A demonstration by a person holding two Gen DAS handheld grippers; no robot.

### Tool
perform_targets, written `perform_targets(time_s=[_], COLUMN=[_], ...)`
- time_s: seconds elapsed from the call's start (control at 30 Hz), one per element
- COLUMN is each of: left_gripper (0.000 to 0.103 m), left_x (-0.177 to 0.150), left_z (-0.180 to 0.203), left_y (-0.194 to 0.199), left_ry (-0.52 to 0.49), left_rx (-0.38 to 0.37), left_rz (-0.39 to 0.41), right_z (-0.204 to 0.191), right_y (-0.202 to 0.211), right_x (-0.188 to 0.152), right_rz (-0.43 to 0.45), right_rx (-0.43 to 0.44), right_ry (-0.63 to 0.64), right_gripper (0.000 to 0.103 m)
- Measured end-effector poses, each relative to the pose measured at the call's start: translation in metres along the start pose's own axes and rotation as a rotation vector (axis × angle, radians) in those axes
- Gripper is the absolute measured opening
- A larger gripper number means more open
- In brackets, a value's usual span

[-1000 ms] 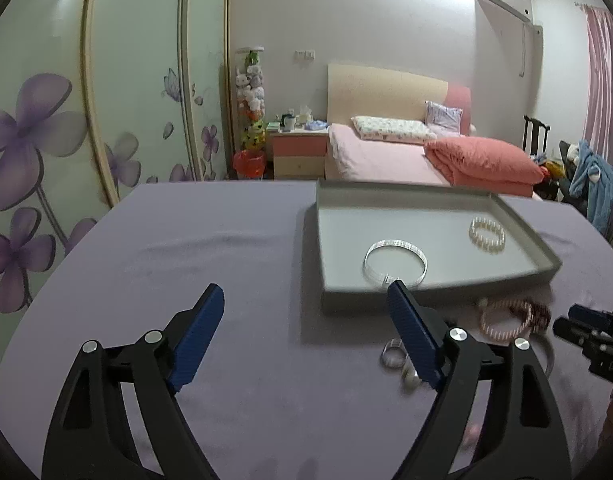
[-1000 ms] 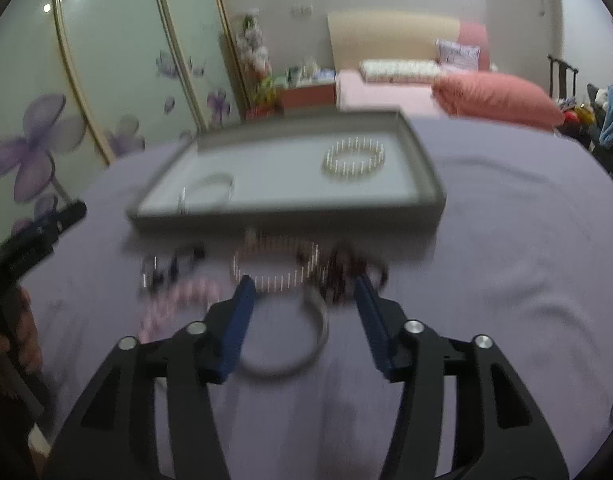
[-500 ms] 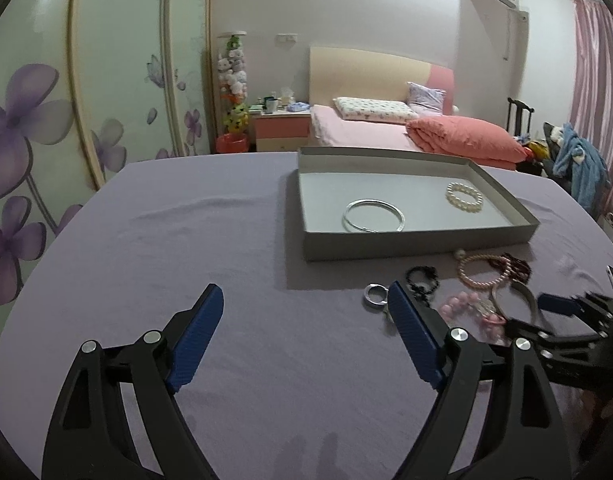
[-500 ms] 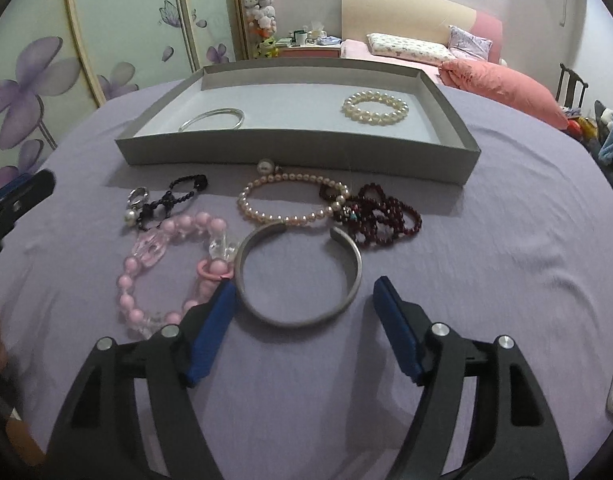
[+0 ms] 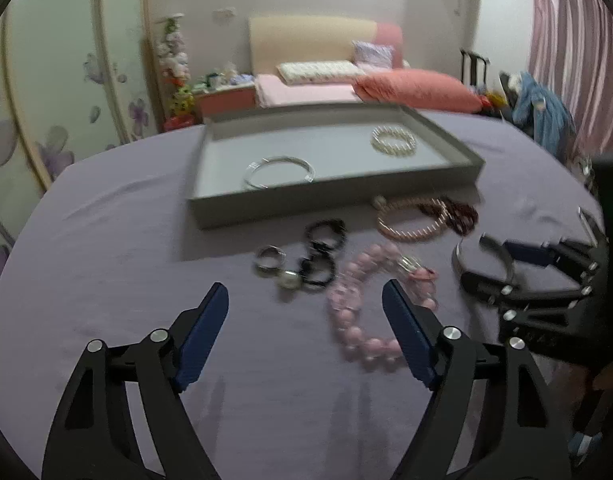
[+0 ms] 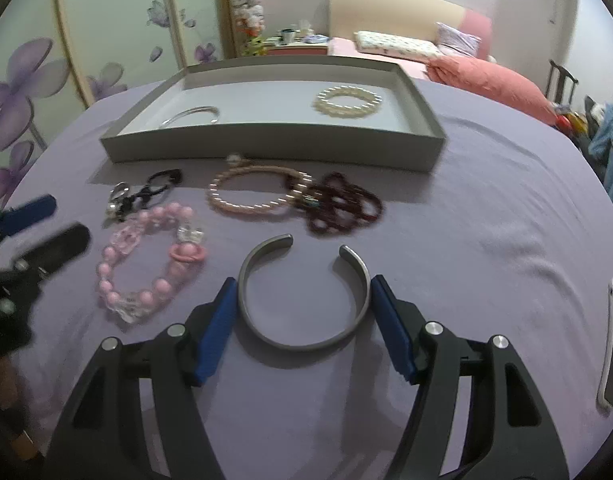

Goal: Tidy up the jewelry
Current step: 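Withdraw both tools from the tray back toward the remaining jewelry, then grasp the pink bead bracelet with the left tool while the right tool grasps the gray cuff bangle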

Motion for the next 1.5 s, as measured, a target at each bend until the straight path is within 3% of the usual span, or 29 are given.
perform_targets(time_s=[0.13, 0.2, 0.33, 0.63, 0.77, 1.0, 1.5], left_gripper=[0.067, 0.053, 0.040, 0.040, 0.062, 0.062, 0.061], left_x=[-0.007, -0.010, -0.015, -0.035, -0.034, -0.025, -0.022], left_z=[0.014, 0.016, 0.007, -0.043, -0.046, -0.038, -0.043], left_y=[-0.016, -0.023, -0.022, 0.000, 0.001, -0.010, -0.012], left_ry=[-0.054, -0.066, -0.055, 0.029, 0.050, 0.007, 0.033], left_rx=[0.026, 0.043, 0.050, 0.109, 0.101, 0.113, 0.086], left_rz=[-0.052, -0.079, -0.094, -0.106, -0.096, -0.096, -0.104], right_z=[0.007, 0.006, 0.002, -0.015, -0.015, -0.016, -0.017], right_y=[0.001, 0.001, 0.001, 0.000, 0.000, 0.000, -0.001], right_x=[-0.002, -0.002, -0.002, -0.001, 0.000, 0.000, -0.003], right_rz=[0.001, 0.003, 0.006, 0.010, 0.008, 0.008, 0.003], right_rx=[-0.008, -0.011, -0.002, 0.030, 0.028, 0.025, 0.013], right_ry=[-0.013, -0.011, -0.005, 0.025, 0.027, 0.022, 0.030], right_gripper=[0.065, 0.065, 0.065, 0.065, 0.066, 0.067, 0.069])
Point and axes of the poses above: each gripper's, at about its wrist camera, not at the fingertips, and y roughly against the way its jaws point, z to its right, x to its top, the point moved 9 cm from there along -y, roughly the way its jaws point, and after that the axes turned 4 degrees about y, right-handed, at the moved point
